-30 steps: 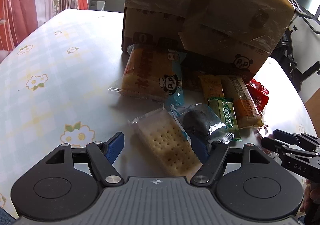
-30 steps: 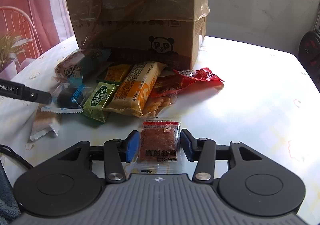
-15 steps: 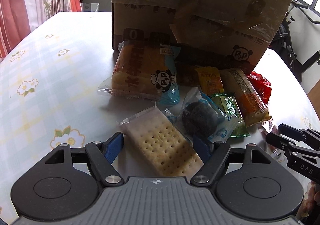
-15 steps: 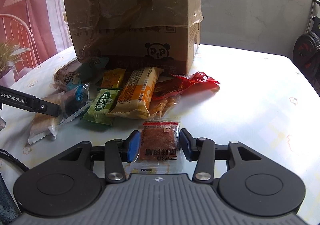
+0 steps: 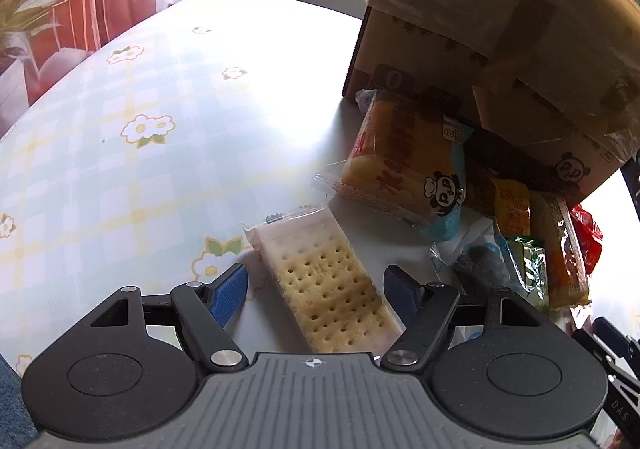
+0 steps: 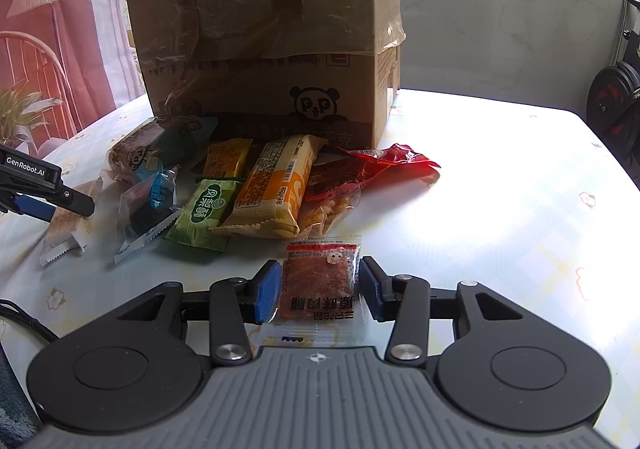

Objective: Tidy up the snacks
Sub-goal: 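Grasp the cracker packet with the left tool while the right tool grasps the red meat packet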

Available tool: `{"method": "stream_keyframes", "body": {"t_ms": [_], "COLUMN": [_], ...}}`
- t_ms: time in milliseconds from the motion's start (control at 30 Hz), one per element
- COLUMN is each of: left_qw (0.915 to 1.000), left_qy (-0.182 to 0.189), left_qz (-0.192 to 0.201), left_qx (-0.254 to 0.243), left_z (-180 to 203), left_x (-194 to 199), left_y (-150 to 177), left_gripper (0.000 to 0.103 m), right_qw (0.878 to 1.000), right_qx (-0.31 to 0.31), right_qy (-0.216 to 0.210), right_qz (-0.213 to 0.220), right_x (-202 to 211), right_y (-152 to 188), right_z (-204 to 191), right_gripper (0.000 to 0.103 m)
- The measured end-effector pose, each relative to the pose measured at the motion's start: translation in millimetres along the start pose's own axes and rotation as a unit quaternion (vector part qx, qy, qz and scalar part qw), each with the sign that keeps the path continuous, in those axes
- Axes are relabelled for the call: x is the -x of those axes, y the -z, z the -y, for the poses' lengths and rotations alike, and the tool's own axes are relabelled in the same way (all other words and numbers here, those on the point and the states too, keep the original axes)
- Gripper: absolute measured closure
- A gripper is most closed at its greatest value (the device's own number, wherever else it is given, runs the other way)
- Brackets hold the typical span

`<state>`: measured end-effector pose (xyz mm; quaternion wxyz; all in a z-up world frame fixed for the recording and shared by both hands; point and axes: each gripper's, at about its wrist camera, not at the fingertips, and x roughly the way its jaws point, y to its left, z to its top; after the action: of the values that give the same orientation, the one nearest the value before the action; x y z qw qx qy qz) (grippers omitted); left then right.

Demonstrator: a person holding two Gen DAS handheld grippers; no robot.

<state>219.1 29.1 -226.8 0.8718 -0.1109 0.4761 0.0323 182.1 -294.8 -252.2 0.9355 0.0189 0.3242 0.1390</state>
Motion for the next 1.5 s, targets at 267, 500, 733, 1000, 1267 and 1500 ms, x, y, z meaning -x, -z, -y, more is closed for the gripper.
{"method": "stream_keyframes", "body": {"t_ms": [267,500,733,1000,1267,1500], "left_qw": [0.9989,0.9936,0.9951,0.9895,0.9943,0.9945], "left_qy": [-0.005,0.025,-0.002,-0.018,0.011,0.013], "left_qz": [0.030,0.050,0.027,0.049,0.047,0.060], "left_qx": [-0.036,-0.098,-0.095,-0.135,-0.095,-0.084], "left_z": [17,24,27,32,9,-3], "left_x": [-10,-9,-8,-2,14,31], "left_y": [-1,8,11,21,7,3], "left_gripper": [0.026,0.041,0.026,0.046,0.053,0.054], "right_qw": [1.000,1.000,1.000,1.000,1.000,0.999], "right_qx": [-0.001,-0.004,-0.004,0.005,-0.004,-0.047], "right_qy": [0.000,-0.001,-0.001,0.007,0.006,0.003], "right_qz": [0.000,0.002,0.003,0.005,0.007,0.026], "right_x": [0,0,0,0,3,18], "right_y": [0,0,0,0,0,0], "right_z": [0,0,0,-3,0,11], "right_gripper": [0.056,0.056,0.056,0.056,0.062,0.063]}}
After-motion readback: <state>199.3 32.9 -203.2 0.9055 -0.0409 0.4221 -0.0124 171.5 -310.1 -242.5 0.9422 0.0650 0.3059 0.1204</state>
